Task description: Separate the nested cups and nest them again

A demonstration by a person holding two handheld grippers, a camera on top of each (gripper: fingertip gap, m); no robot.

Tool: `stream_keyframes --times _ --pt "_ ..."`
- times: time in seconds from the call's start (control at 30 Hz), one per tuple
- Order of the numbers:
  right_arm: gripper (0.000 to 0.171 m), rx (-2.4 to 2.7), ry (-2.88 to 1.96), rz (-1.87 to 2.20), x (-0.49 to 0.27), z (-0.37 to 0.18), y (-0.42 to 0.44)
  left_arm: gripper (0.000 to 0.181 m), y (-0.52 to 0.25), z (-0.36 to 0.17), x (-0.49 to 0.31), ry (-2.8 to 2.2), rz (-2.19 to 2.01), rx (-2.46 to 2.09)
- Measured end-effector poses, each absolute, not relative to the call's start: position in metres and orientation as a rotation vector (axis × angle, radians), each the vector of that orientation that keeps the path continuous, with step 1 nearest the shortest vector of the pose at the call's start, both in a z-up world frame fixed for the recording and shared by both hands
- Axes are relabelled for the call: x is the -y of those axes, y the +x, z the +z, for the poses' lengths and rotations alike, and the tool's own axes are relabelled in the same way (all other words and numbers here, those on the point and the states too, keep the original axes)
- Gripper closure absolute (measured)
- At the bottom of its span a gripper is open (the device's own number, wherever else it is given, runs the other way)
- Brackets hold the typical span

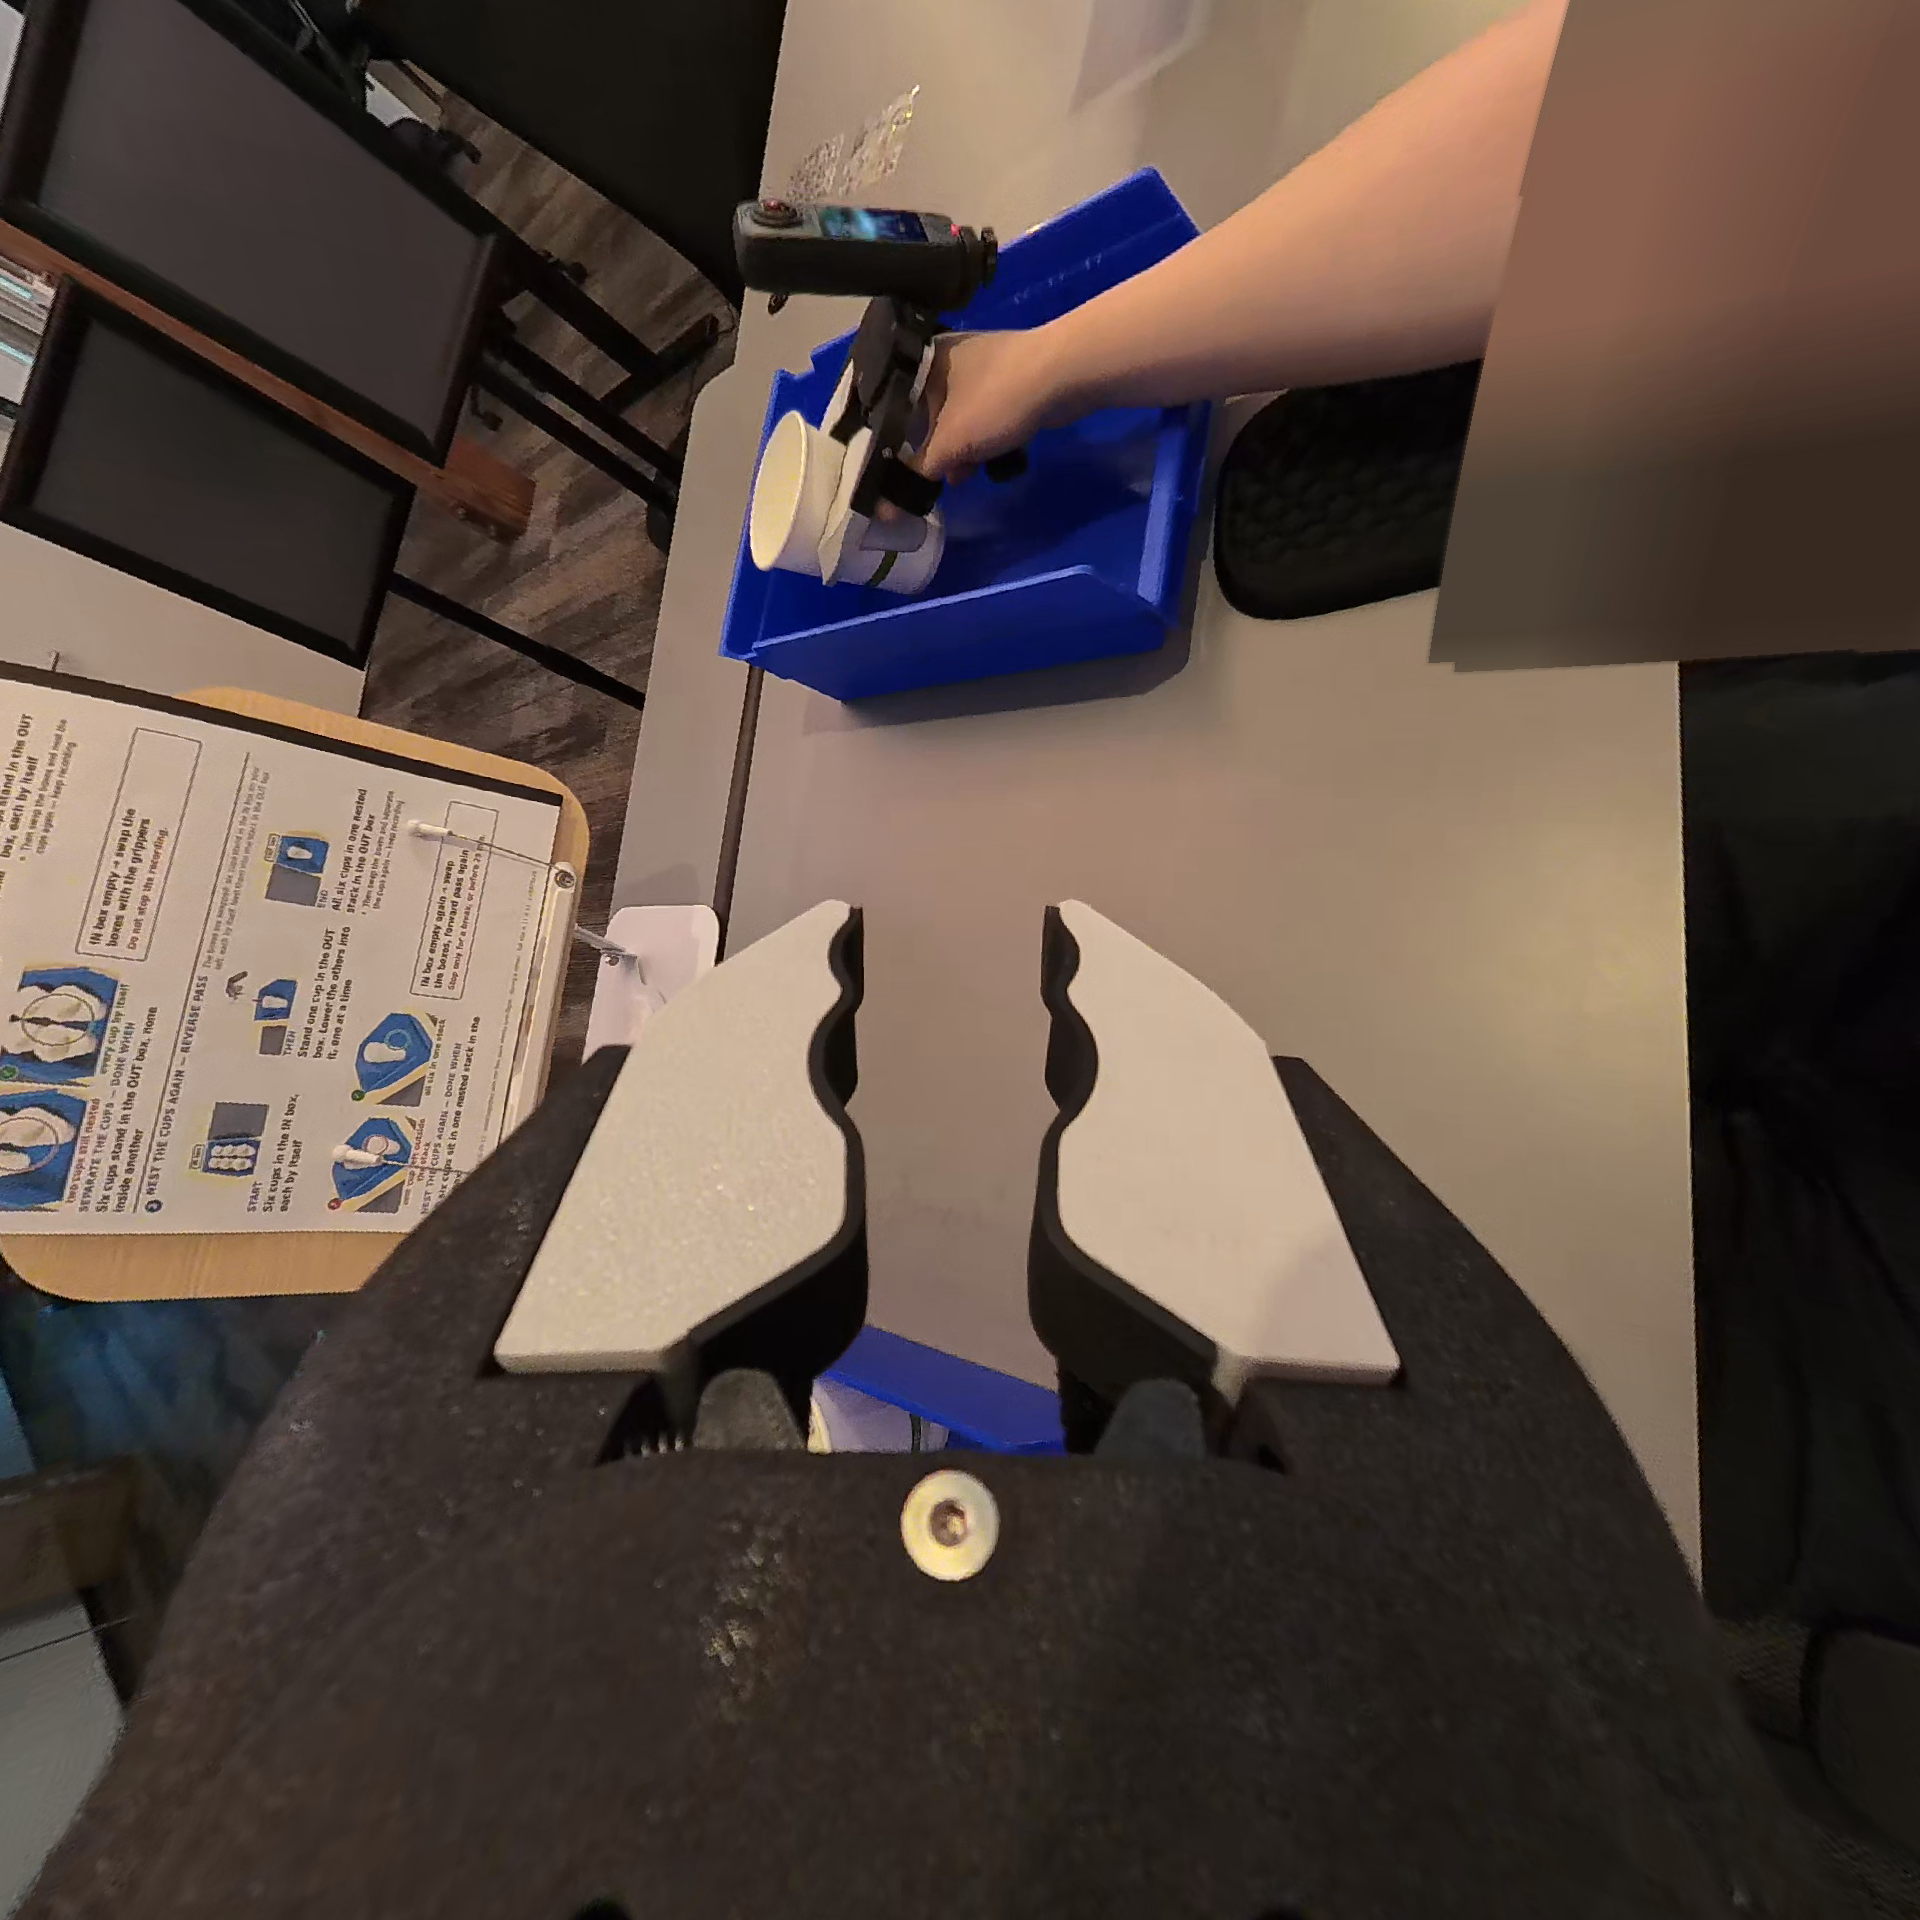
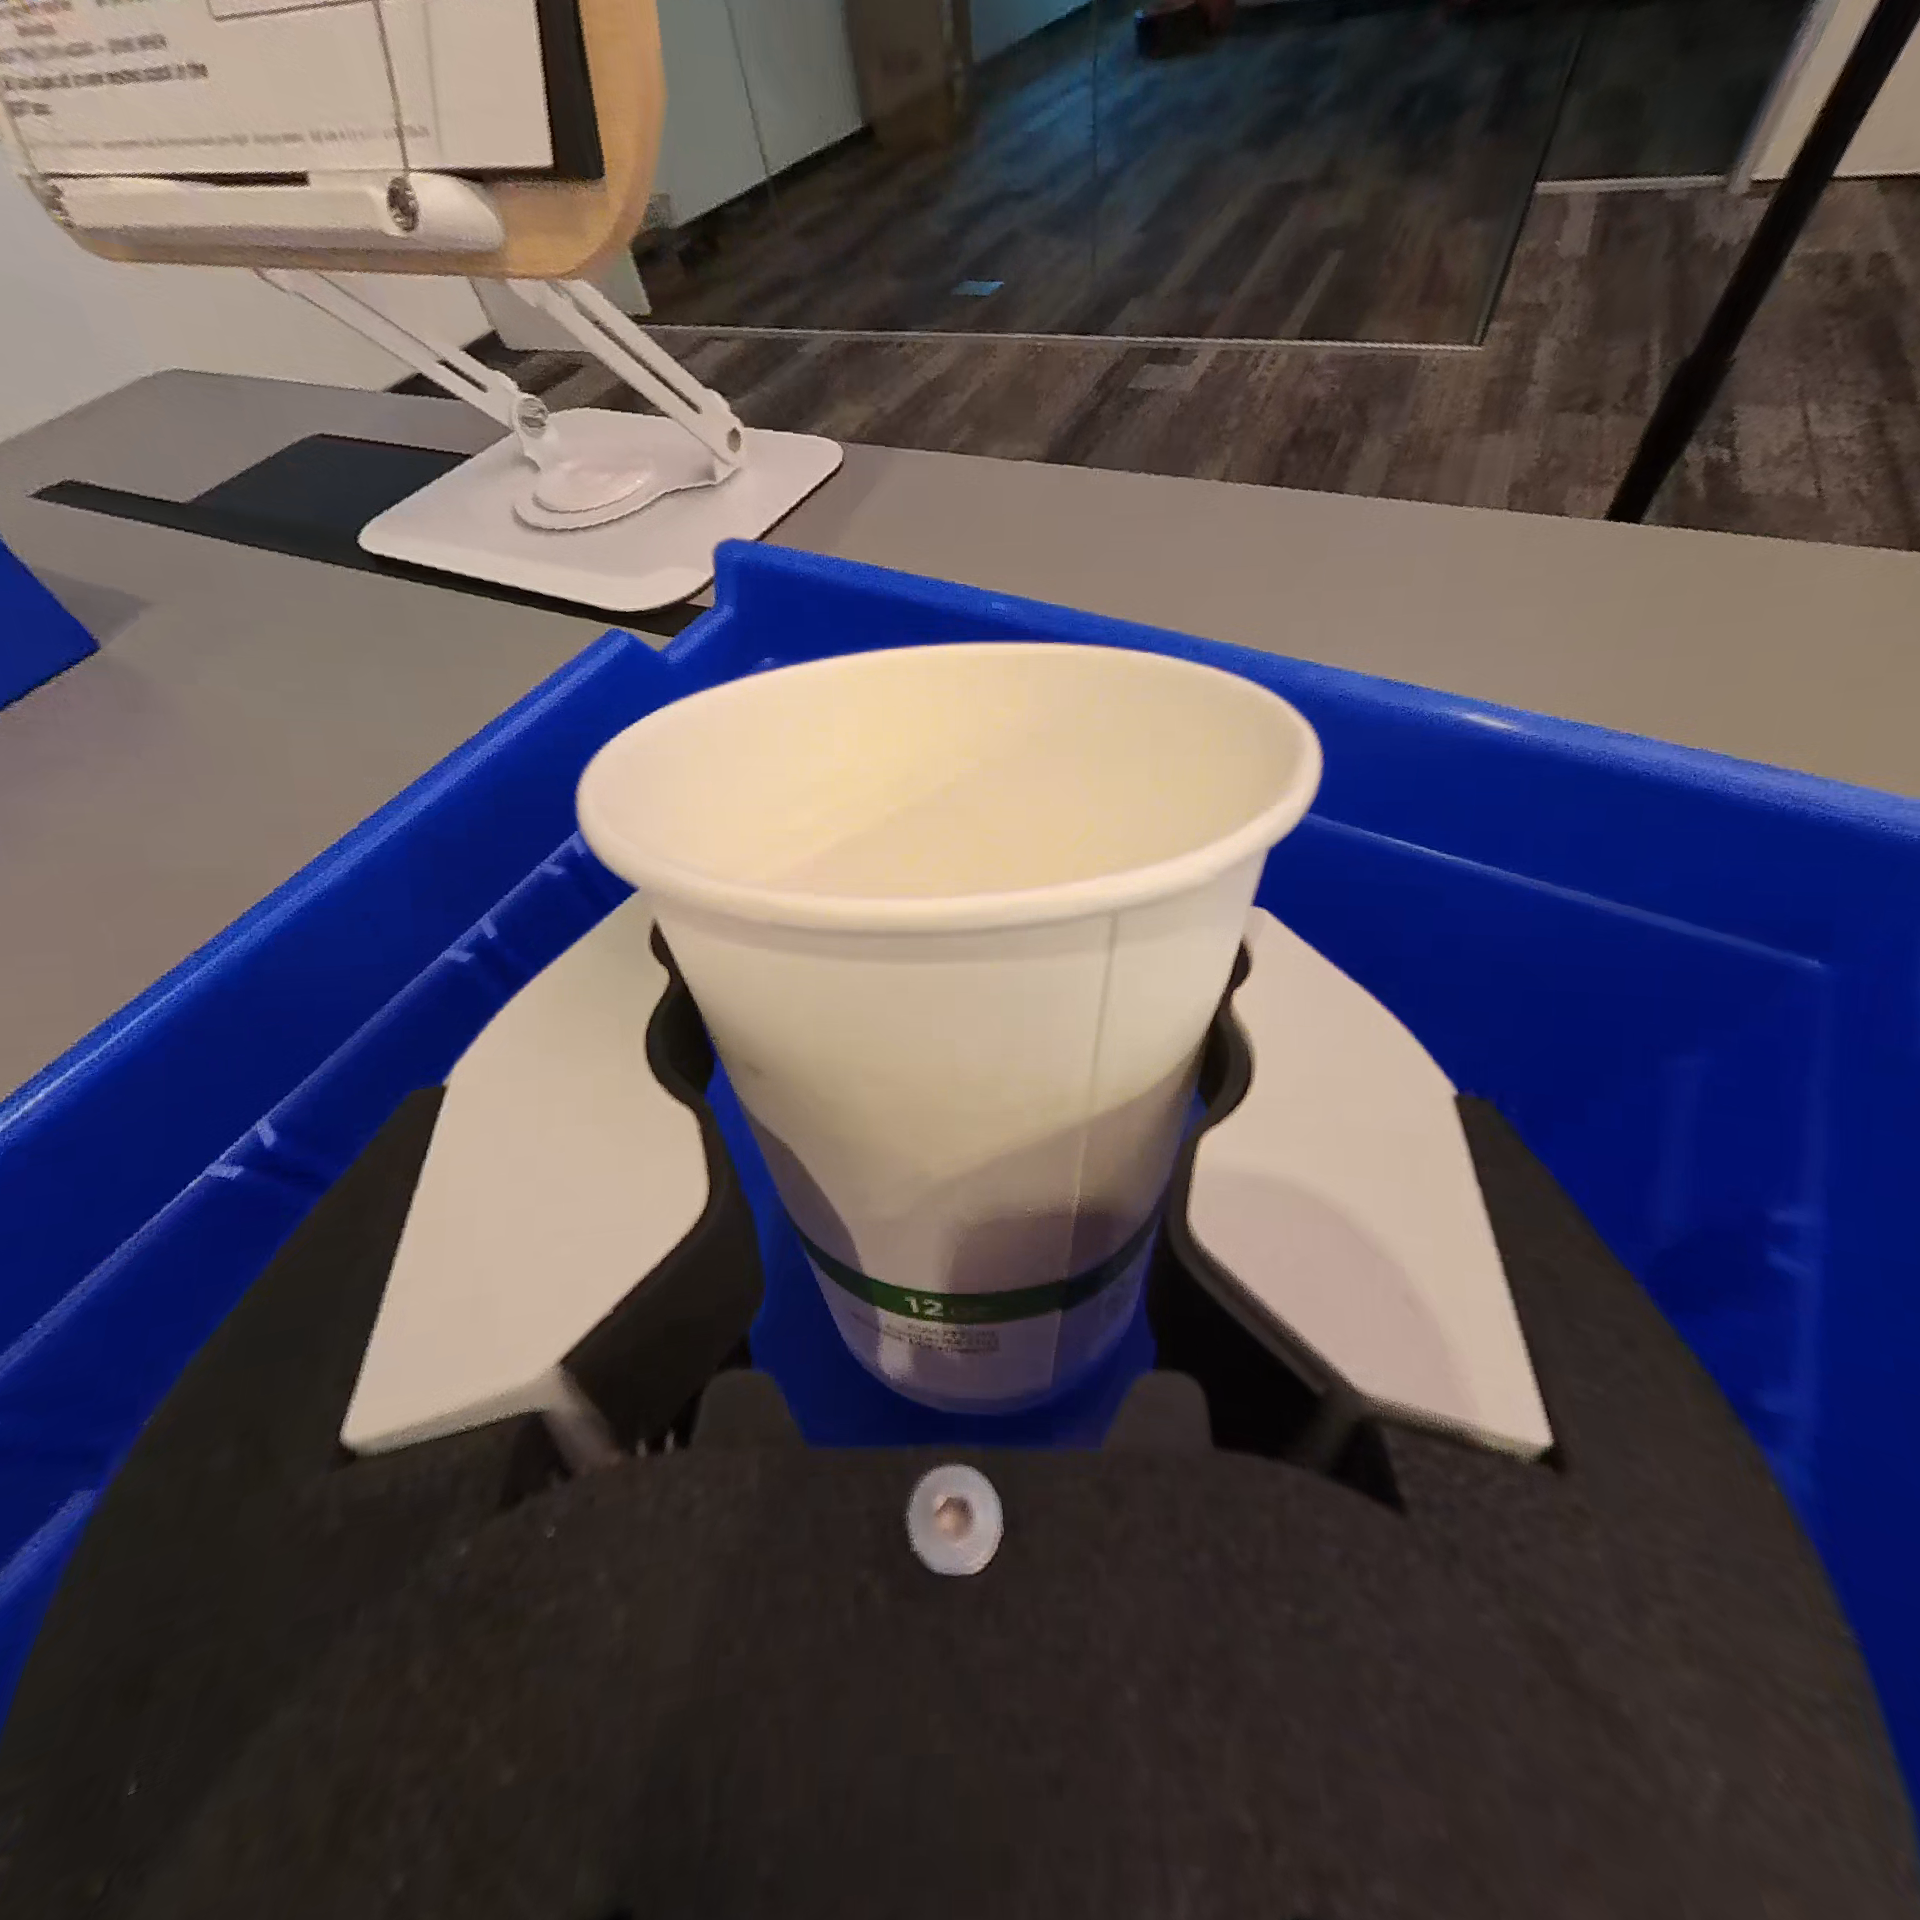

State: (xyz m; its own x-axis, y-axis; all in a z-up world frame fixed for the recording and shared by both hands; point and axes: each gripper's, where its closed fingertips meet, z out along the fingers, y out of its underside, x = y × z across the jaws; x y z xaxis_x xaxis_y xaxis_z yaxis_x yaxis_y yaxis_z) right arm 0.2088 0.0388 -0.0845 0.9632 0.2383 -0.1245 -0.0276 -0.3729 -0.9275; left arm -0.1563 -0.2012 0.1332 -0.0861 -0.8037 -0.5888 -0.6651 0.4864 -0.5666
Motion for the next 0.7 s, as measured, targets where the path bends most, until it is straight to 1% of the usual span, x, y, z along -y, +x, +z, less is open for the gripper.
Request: stream_keyframes --times 0.17,0.47,0.53,0.57,0.6,0.63,0.7 --pt "0.077 0.178 -1.876 0.315 -0.042 -0.084 0.203 0.149 -0.160 0.129 0.204 -1.237 -0.164 -1.827" --pt "0.075 0.228 -1.958 0.296 -0.032 -0.094 0.200 0.149 -0.165 0.130 0.207 -1.234 -0.154 -1.827" --pt "0.072 0.238 -1.998 0.259 -0.028 -0.099 0.203 0.149 -0.166 0.130 0.208 -1.233 -0.149 -1.827" --pt "0.076 0.243 -2.026 0.238 -0.025 -0.103 0.205 0.149 -0.166 0.130 0.208 -1.232 -0.148 -1.828" --pt "0.076 0.251 -2.055 0.226 -0.022 -0.107 0.206 0.149 -0.166 0.131 0.209 -1.231 -0.147 -1.827" --pt "0.076 0.263 -2.077 0.222 -0.019 -0.111 0.207 0.149 -0.167 0.131 0.210 -1.230 -0.145 -1.827" --pt "0.070 0.280 -2.126 0.223 -0.014 -0.120 0.206 0.149 -0.167 0.132 0.211 -1.229 -0.142 -1.826"
